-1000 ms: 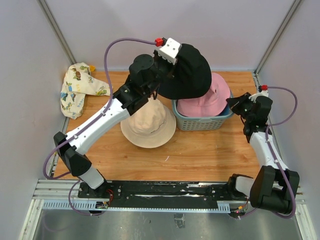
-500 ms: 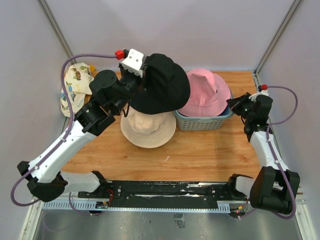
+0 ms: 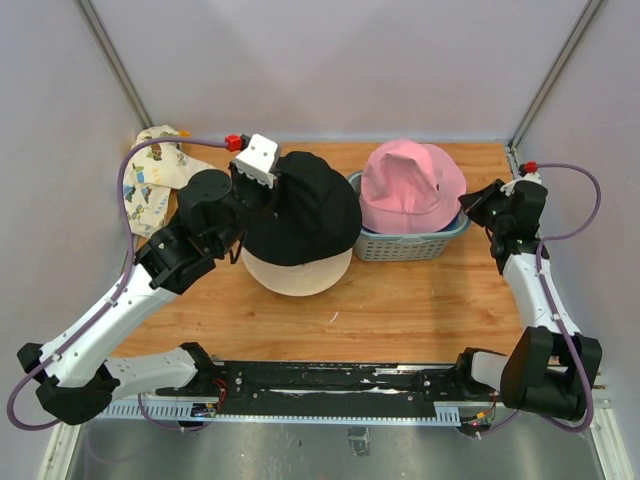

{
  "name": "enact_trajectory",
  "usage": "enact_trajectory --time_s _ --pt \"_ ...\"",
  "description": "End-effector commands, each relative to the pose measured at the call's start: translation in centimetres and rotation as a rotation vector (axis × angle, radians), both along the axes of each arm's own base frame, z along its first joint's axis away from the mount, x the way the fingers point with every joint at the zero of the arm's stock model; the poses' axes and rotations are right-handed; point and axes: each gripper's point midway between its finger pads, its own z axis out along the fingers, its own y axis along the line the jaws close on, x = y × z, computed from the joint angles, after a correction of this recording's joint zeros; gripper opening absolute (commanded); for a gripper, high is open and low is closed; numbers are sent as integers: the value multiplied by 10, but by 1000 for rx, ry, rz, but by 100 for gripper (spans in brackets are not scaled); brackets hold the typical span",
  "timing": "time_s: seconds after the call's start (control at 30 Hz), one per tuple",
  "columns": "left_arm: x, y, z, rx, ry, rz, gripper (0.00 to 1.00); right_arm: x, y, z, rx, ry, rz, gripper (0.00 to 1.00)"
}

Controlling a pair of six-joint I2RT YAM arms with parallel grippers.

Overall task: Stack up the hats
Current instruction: Move the bin to the center of the board.

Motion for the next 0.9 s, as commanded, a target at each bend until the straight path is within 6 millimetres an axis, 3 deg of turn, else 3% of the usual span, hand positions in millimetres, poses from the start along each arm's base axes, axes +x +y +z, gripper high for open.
enact_trajectory --time_s 0.0,0.27,0.37,0.6,0.87 --pt "-4 6 -11 -6 20 17 0 3 -10 8 -39 -5 -27 0" --pt "-8 5 -48 10 80 7 0 5 -10 5 -43 8 -21 2" --pt "-10 5 -61 16 102 5 1 5 -9 5 -58 12 -20 11" --pt "-12 5 -87 28 143 7 1 -2 -11 13 -117 15 -35 48" --pt "-16 5 -116 29 199 7 2 -11 -17 13 -177 43 -62 58"
